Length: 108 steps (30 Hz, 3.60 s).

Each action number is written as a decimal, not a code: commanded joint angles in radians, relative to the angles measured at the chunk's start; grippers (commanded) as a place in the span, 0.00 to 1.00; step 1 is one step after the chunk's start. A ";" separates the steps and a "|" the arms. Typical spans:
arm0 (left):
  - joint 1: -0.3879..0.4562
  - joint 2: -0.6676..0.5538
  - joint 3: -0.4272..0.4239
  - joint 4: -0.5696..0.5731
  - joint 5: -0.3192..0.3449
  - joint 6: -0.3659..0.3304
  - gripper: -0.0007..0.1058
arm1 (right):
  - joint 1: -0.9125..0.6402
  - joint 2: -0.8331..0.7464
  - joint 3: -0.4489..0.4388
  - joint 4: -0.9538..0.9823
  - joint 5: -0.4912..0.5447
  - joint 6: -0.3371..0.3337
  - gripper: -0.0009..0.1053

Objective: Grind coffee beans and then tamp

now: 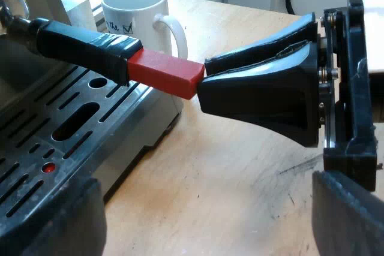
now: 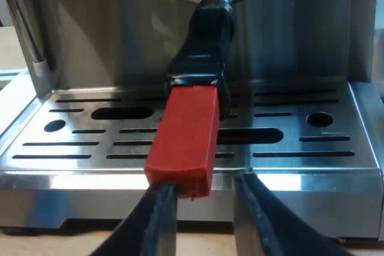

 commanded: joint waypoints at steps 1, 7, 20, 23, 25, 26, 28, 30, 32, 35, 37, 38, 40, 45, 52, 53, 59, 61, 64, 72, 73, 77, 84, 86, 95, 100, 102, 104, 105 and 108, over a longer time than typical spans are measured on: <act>-0.005 0.001 0.000 -0.011 0.013 -0.001 0.68 | -0.027 -0.008 -0.009 -0.039 0.089 -0.004 0.25; -0.005 0.001 0.000 -0.011 0.013 -0.001 0.68 | -0.025 -0.008 -0.009 -0.037 0.089 -0.004 0.25; -0.005 0.001 0.000 -0.011 0.013 -0.001 0.68 | 0.062 -0.008 -0.009 0.074 0.059 -0.004 0.25; -0.005 0.001 0.000 -0.011 0.013 -0.001 0.68 | 0.079 -0.008 -0.009 0.084 0.059 -0.004 0.25; -0.005 0.001 0.000 -0.011 0.013 -0.001 0.68 | 0.093 -0.008 -0.009 0.083 0.059 -0.004 0.25; -0.005 0.001 0.000 -0.011 0.013 -0.001 0.68 | 0.095 -0.008 -0.009 0.083 0.059 -0.004 0.25; -0.005 0.001 0.000 -0.011 0.013 -0.001 0.68 | 0.104 -0.014 -0.009 0.083 0.059 -0.004 0.25; -0.005 0.001 0.000 -0.011 0.013 -0.001 0.68 | 0.104 -0.020 -0.009 0.083 0.054 -0.004 0.25; -0.005 0.001 0.000 -0.011 0.013 -0.001 0.68 | 0.104 -0.028 -0.009 0.083 0.051 -0.004 0.25; -0.005 0.001 0.000 -0.011 0.013 -0.001 0.68 | 0.104 -0.083 -0.009 0.083 0.051 -0.007 0.25; -0.005 0.001 0.000 -0.006 0.013 -0.001 0.68 | 0.104 -0.124 -0.009 0.083 0.051 -0.057 0.25; -0.005 0.001 0.000 -0.005 0.013 -0.001 0.68 | 0.104 -0.140 -0.009 0.083 0.051 -0.075 0.25; -0.005 -0.004 -0.007 -0.004 0.015 -0.003 0.68 | 0.104 -0.183 -0.012 0.083 0.051 -0.134 0.25; -0.005 -0.039 -0.015 0.013 0.043 -0.051 0.68 | 0.104 -0.270 -0.017 0.083 0.051 -0.159 0.27; -0.005 -0.135 -0.015 0.027 0.055 -0.056 0.68 | 0.104 -0.347 -0.057 0.196 0.051 -0.161 0.47; -0.005 -0.152 -0.015 0.040 0.058 -0.056 0.68 | 0.104 -0.352 -0.070 0.226 0.049 -0.159 0.48; -0.005 -0.196 -0.015 0.067 0.075 -0.063 0.68 | 0.102 -0.362 -0.154 0.379 -0.064 -0.137 0.48; -0.005 -0.209 -0.015 0.067 0.112 -0.073 0.68 | 0.099 -0.362 -0.189 0.474 -0.079 -0.062 0.48; -0.005 -0.225 -0.018 0.067 0.127 -0.089 0.68 | 0.072 -0.362 -0.245 0.655 -0.151 0.054 0.48; -0.005 -0.227 -0.018 0.067 0.127 -0.089 0.68 | -0.090 -0.360 -0.316 0.914 -0.505 0.219 0.48; -0.005 -0.227 -0.018 0.067 0.127 -0.089 0.68 | -0.113 -0.360 -0.316 0.914 -0.543 0.219 0.48; -0.005 -0.227 -0.018 0.067 0.127 -0.089 0.68 | -0.170 -0.360 -0.316 0.914 -0.579 0.219 0.48; -0.005 -0.227 -0.018 0.067 0.127 -0.089 0.68 | -0.248 -0.360 -0.326 0.926 -0.671 0.219 0.48; -0.005 -0.227 -0.018 0.067 0.127 -0.089 0.68 | -0.257 -0.360 -0.342 0.962 -0.700 0.219 0.48; -0.005 -0.227 -0.018 0.065 0.127 -0.089 0.68 | -0.261 -0.353 -0.372 1.025 -0.700 0.219 0.60; -0.005 -0.227 -0.018 0.065 0.127 -0.089 0.68 | -0.261 -0.297 -0.383 1.025 -0.717 0.219 0.60; -0.005 -0.227 -0.018 0.065 0.127 -0.089 0.68 | -0.264 -0.250 -0.405 1.025 -0.719 0.219 0.60; -0.005 -0.227 -0.018 0.065 0.127 -0.089 0.68 | -0.264 -0.242 -0.410 1.025 -0.719 0.219 0.60; -0.005 -0.227 -0.018 0.065 0.127 -0.089 0.68 | -0.267 -0.229 -0.417 1.025 -0.719 0.219 0.60; -0.005 -0.227 -0.018 0.065 0.127 -0.089 0.68 | -0.305 -0.153 -0.444 1.013 -0.735 0.219 0.60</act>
